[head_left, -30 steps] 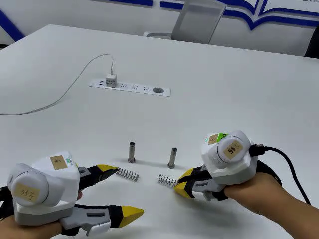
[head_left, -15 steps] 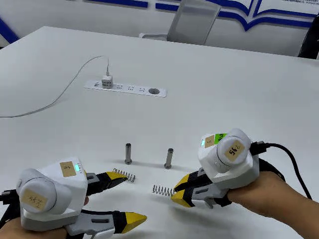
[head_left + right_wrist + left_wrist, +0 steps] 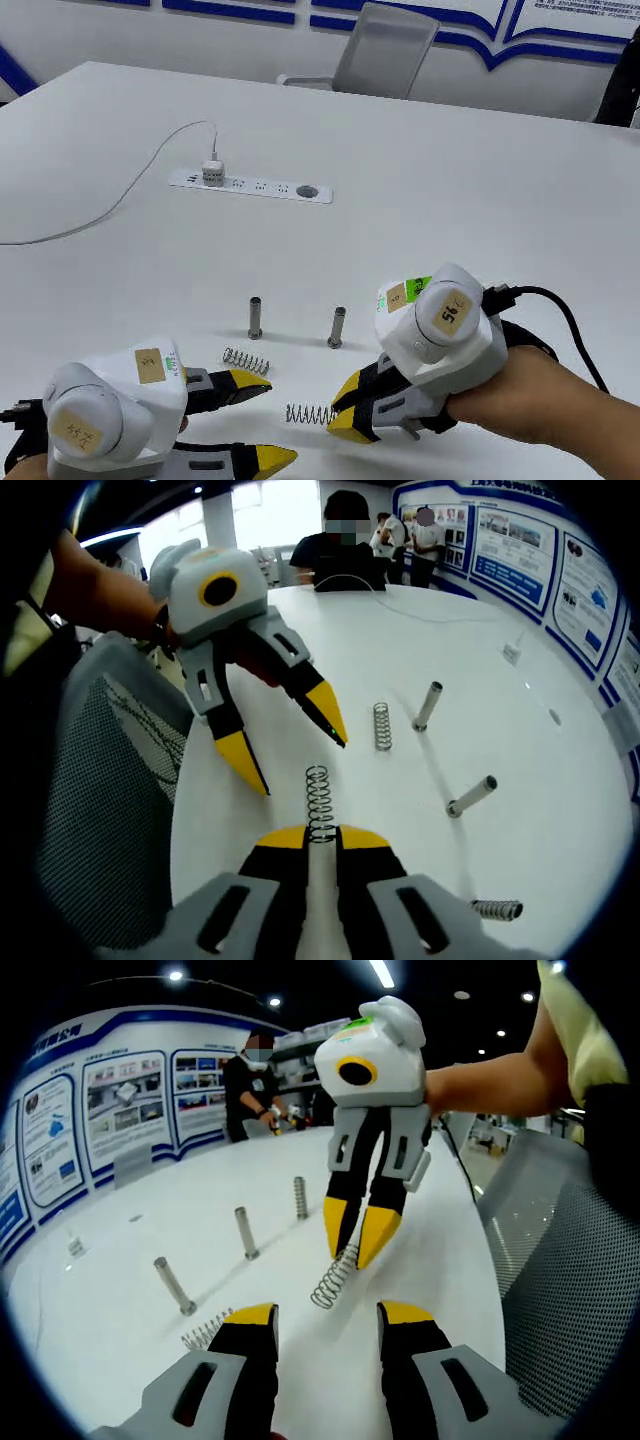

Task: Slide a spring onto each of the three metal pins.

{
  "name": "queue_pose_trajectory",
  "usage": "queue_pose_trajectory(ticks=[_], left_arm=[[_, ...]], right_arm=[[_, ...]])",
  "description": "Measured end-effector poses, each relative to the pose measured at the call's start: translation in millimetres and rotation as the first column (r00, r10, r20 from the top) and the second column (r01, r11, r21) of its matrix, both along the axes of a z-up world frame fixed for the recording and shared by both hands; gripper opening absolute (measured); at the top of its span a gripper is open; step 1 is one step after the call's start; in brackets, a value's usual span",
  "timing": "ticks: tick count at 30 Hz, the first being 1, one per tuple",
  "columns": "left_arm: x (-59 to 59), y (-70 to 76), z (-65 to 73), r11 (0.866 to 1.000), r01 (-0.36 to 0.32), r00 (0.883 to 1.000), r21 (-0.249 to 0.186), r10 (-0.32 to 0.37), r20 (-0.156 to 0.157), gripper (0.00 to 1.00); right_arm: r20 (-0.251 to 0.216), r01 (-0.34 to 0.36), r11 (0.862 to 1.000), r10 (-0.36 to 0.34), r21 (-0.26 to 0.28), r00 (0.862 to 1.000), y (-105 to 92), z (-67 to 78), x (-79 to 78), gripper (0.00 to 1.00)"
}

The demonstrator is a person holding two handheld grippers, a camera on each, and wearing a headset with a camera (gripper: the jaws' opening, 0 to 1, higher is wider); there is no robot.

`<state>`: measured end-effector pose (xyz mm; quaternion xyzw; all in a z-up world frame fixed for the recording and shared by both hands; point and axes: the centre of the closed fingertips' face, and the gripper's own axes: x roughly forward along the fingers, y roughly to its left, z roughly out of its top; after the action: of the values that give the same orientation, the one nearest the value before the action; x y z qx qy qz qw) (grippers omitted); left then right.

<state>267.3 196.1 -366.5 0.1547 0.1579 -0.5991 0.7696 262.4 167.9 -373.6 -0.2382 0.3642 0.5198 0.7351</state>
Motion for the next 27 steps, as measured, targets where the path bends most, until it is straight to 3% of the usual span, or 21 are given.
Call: queue_pose_trajectory(ticks=[16, 27], left_arm=[[-19.4, -8.2, -7.6, 0.994, 0.101, 0.994, 0.047, -0.103, 0.048, 0.21], [-17.2, -8.2, -9.2, 0.994, 0.096, 0.993, 0.053, -0.099, 0.062, 0.12]], right_arm=[[-0.042, -0.076, 0.997, 0.075, -0.028, 0.996, 7.0, -1.3, -16.7, 0.11], [-0.043, -0.099, 0.994, 0.097, -0.044, 0.994, 10.6, 5.1, -20.7, 0.11]])
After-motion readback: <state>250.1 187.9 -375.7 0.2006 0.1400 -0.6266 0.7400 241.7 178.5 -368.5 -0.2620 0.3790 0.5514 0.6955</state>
